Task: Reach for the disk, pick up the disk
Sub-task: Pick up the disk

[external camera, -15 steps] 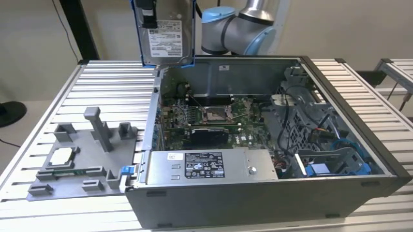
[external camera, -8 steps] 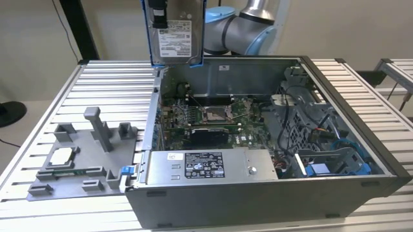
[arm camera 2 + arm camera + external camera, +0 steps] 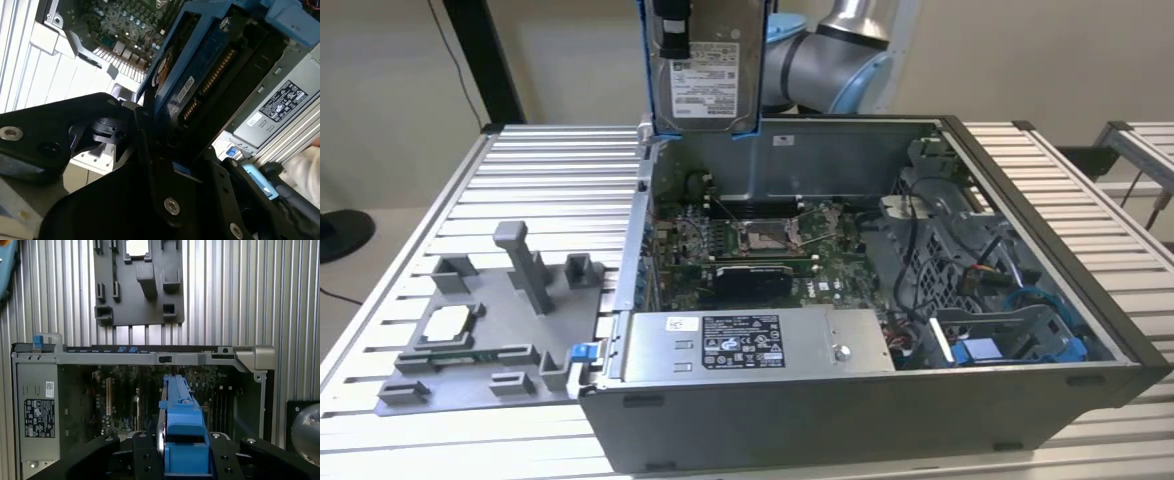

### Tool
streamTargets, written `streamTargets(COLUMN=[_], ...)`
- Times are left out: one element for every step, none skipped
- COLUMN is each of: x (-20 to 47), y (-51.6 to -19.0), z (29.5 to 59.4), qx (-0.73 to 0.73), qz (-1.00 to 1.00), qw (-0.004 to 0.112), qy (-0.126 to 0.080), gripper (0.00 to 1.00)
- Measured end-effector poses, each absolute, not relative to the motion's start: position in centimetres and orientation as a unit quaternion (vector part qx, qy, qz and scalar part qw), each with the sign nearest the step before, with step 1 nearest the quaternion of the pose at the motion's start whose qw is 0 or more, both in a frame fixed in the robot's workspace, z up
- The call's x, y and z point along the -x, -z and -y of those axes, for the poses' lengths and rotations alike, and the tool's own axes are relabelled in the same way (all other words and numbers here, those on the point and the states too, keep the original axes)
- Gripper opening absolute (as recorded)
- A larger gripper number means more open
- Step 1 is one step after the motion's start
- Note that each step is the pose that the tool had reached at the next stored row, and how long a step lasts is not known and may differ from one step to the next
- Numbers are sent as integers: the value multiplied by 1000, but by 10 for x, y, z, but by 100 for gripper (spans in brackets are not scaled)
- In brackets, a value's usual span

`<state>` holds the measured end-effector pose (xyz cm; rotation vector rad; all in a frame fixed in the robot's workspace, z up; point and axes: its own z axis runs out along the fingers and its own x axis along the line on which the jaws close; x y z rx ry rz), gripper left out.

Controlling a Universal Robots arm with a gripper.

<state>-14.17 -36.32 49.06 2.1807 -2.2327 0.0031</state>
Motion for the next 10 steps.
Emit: streamTargets(x=[139, 136, 134, 131, 129, 126, 123, 121, 118, 115], y=[-491, -491, -491, -491, -491, -491, -491, -491, -491, -491], z=[363, 363, 363, 363, 363, 363, 363, 363, 363, 363], qx=[-699, -699, -699, -699, -699, -699, -699, -699, -699, -699], qz=[715, 715, 715, 715, 715, 715, 715, 715, 715, 715], qw=[10, 10, 10, 10, 10, 10, 10, 10, 10, 10], qy=[-1, -1, -1, -1, -1, -1, -1, -1, -1, -1], gripper=[0, 0, 0, 0, 0, 0, 0, 0, 0, 0])
